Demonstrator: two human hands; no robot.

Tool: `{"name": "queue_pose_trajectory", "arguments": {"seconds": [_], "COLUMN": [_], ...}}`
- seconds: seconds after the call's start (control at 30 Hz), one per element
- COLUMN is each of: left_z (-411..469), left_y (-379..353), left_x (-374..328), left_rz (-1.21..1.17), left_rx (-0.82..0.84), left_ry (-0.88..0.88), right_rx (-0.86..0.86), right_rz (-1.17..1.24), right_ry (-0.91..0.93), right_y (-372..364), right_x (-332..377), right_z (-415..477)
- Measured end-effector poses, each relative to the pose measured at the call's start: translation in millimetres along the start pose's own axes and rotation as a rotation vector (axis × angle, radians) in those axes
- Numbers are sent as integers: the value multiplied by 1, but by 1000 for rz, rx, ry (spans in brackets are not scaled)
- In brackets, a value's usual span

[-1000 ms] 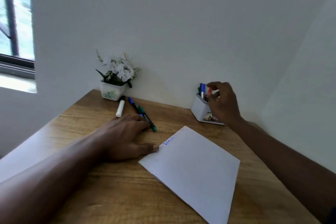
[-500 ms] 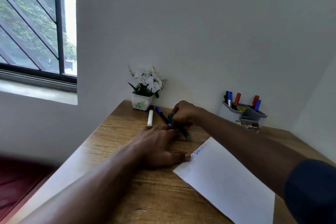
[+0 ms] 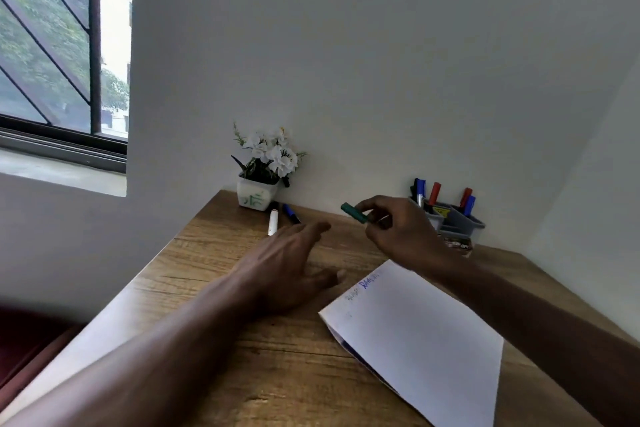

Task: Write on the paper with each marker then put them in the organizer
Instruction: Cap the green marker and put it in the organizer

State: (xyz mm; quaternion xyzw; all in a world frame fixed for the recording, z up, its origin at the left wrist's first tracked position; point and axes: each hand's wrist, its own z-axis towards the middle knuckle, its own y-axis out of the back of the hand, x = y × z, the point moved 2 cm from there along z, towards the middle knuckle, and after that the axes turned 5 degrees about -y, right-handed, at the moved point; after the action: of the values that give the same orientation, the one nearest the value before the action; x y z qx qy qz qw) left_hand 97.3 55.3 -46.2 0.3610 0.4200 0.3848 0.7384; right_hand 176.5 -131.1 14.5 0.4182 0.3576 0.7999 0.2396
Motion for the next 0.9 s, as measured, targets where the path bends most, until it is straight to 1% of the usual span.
{"name": "queue_pose_trajectory", "arguments": {"seconds": [0.07,0.17,0.27,0.33,0.43,0.53,0.6,0.7,0.8,0.9], "left_z": [-2,-5,-8,-10,-13,-16,-18,-20,-21,-22], "left_y": [2,3,5,7,12,9,9,9,9,12], "left_x": [-5,-16,-30,-36,-39,-44,-47,-48,-51,-54], "left_rz": [-6,40,132,159,191,214,219,204,207,217], "left_rx": [-113,-163,-262,-335,-380,-360,-360,-368,-380,-418], "left_ry": [-70,-162,-285,-357,-412,-436,-449,-436,-417,-396], "right_rx": [-23,-87,-116,-110,-97,-36,11,35,27,-38], "right_rz": [44,115,12,-43,-66,-47,-27,-29,-17,-26], "right_ry": [67,179,344,393,404,436,417,389,378,382], "right_y": [7,3,-1,0,0,-3,-6,-8,-4,1], "right_x": [-9,-23,-29,-32,-32,-27,-26,-25,-22,-24], "right_z": [-28,-57,-71,-73,-77,-84,-86,-86,-88,-87]}}
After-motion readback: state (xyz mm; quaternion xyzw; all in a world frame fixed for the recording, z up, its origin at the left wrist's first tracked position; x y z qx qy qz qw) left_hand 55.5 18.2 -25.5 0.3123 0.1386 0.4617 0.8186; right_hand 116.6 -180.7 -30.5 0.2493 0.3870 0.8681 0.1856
